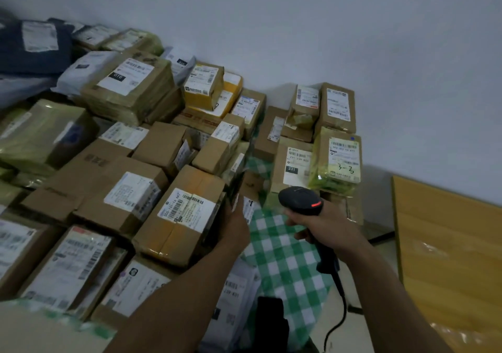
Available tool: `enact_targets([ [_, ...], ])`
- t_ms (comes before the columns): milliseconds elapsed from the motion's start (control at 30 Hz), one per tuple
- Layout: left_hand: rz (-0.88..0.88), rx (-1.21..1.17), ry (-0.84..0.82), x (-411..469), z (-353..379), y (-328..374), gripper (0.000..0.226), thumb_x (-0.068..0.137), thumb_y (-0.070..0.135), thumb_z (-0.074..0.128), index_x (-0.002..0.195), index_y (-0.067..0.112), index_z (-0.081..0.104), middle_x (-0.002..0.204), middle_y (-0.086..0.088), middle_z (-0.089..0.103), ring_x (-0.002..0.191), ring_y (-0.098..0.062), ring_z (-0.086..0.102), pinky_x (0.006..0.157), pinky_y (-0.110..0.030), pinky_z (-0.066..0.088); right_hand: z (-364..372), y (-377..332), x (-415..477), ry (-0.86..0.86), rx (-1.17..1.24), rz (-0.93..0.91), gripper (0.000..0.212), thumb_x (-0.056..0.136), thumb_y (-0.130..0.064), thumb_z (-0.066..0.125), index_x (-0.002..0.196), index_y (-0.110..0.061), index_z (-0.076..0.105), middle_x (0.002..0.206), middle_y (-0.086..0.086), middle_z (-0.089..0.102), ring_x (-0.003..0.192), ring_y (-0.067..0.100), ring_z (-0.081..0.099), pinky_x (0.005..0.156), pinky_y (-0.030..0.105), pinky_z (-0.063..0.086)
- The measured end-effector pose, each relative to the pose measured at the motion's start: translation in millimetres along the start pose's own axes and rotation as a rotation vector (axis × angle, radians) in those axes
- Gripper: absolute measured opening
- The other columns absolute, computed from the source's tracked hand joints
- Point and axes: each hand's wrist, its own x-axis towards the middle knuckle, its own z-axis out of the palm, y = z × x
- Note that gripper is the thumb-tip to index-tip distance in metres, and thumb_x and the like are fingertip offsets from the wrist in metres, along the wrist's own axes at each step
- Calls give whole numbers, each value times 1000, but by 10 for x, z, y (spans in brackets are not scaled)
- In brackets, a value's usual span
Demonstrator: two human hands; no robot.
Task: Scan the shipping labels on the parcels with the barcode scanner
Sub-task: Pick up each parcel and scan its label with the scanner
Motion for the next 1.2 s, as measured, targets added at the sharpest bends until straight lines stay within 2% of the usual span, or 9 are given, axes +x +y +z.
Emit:
enact_targets([
  [133,79,499,-140,4,64,-80,71,104,14,45,165,13,9,171,-11,-17,157,-37,-14,128,-47,2,5,17,56,-12,11,-11,21,92,-26,80,107,-35,69,90,1,80,72,21,76,68,33,53],
  [233,150,886,-200,40,25,-61,74,103,25,43,161,-5,7,168,-28,-12,156,-43,-15,122,-64,-10,18,37,95,-25,12,-12,23,93,-26,79,110,-37,68,91,0,80,72,20,75,70,35,53],
  [333,125,989,-278,89,5,-75,74,103,22,42,159,-10,6,166,-32,-10,155,-45,-15,122,-66,-9,14,64,112,-32,19,-21,25,93,-27,78,113,-37,67,93,0,80,73,21,76,71,34,54],
  [433,31,674,-312,24,-82,29,73,101,12,43,161,-4,4,170,-22,-12,155,-43,-16,128,-53,0,-21,67,95,-15,41,-40,28,92,-29,79,116,-36,66,95,1,80,76,22,77,71,33,55],
  [567,193,9,136,-56,-212,510,57,95,1,51,151,14,45,161,-10,31,150,-33,26,121,-44,31,-184,57,-25,73,97,-66,26,92,-25,80,114,-31,68,94,5,79,72,22,76,69,33,56],
  [633,199,-215,205,-25,-310,961,39,100,11,56,138,18,59,145,-5,49,136,-23,45,111,-37,40,-305,46,-84,124,110,-62,24,92,-24,79,114,-27,70,93,5,79,69,20,74,64,30,55],
  [800,89,-499,-129,77,-381,1964,39,97,34,70,134,25,60,127,8,56,112,-10,51,92,-29,41,-682,29,-207,250,143,-75,21,93,-20,78,110,-10,72,81,5,76,61,16,67,56,29,48],
  [1033,-87,-424,-338,152,-89,2010,85,83,47,82,154,28,39,151,-1,51,133,-28,53,111,-50,46,-998,23,-165,496,246,-155,20,90,-21,81,104,-29,71,85,4,76,75,24,75,57,33,53],
  [1200,-122,-678,-433,199,-51,1801,40,97,26,68,133,41,56,133,3,66,121,-25,61,108,-52,49,-924,-49,123,507,275,-138,17,90,-31,80,101,-40,70,90,-12,79,91,15,74,84,44,63],
])
